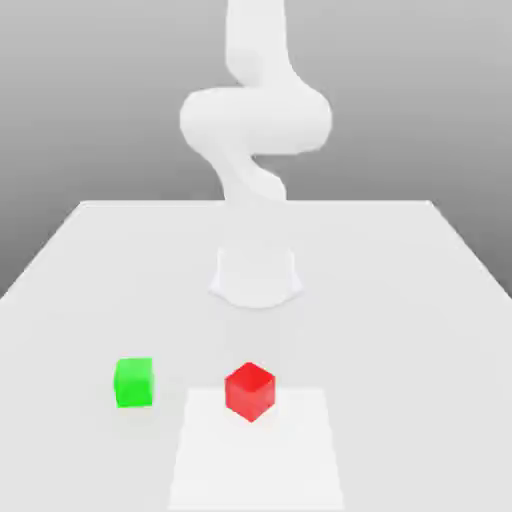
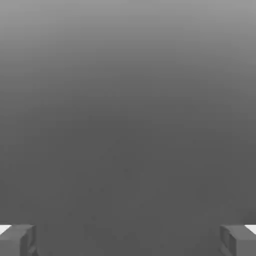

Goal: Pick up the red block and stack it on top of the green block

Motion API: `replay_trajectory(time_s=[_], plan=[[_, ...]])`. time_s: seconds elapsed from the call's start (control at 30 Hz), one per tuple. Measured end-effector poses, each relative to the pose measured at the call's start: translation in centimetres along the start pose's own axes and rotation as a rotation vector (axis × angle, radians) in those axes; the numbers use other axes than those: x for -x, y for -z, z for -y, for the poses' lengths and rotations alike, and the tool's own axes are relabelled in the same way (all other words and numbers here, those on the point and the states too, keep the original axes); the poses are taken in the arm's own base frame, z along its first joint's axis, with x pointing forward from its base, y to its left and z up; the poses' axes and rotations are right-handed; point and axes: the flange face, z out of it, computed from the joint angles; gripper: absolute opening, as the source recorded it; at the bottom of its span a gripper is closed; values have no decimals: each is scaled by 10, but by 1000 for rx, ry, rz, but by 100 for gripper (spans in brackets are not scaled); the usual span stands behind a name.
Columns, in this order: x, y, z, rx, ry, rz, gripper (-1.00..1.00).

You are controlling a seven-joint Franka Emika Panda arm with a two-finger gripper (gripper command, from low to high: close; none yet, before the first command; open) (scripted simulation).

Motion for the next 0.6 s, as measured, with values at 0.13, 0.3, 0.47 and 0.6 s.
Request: replay_trajectory(time_s=[0.13,0.3,0.47,0.6], plan=[[24,-98,-31,120,-129,87,0],[72,-197,-91,287,-289,174,0],[139,-272,-173,487,-458,241,0],[201,-319,-247,650,-583,272,0]])
